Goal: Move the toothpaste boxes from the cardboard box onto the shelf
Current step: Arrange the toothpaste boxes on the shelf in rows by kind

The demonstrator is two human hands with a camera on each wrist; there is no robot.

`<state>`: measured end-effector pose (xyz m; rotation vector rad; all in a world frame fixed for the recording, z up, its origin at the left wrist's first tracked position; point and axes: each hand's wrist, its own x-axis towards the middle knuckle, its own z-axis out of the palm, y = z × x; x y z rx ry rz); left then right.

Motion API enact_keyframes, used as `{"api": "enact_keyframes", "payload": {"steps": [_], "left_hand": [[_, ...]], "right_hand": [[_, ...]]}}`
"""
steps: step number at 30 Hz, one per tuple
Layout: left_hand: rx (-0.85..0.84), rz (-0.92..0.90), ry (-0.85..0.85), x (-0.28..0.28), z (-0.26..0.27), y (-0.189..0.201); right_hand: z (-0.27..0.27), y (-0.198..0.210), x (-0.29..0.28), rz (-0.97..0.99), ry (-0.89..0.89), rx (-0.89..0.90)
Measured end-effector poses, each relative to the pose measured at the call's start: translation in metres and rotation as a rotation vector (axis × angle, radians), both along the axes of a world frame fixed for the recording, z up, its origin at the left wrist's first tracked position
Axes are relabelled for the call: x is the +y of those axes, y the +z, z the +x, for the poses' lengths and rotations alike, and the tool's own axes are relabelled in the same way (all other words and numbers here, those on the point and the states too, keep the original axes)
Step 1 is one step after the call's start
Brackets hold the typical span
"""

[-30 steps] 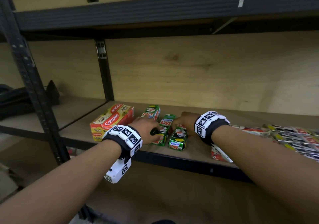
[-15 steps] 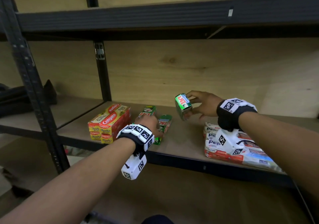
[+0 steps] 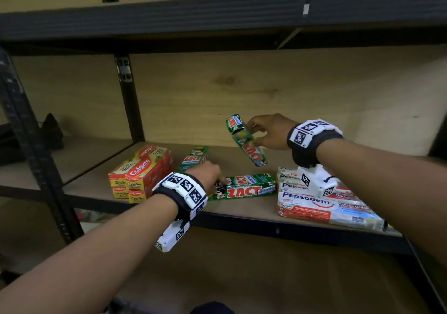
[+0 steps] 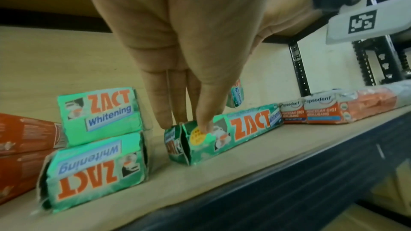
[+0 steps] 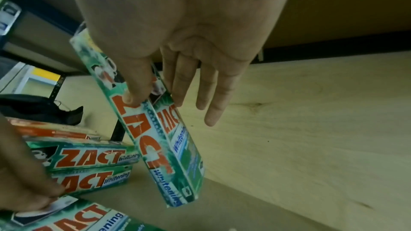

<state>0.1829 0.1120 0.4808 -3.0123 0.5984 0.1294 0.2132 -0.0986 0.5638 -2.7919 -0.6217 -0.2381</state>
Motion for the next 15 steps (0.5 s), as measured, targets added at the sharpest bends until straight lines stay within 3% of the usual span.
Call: {"api": "enact_keyframes", "payload": {"steps": [7, 15], "left_hand": [[-0.106, -0.009, 0.094, 0.007, 0.014, -0.021], [-0.176, -0.105, 0.078, 0.015, 0.029, -0.031]], "right_hand": [[0.032, -0.015, 0.024, -0.222, -0.054, 0.016], [0.073, -0.042, 0.045, -0.437, -0.104, 0.122]]}}
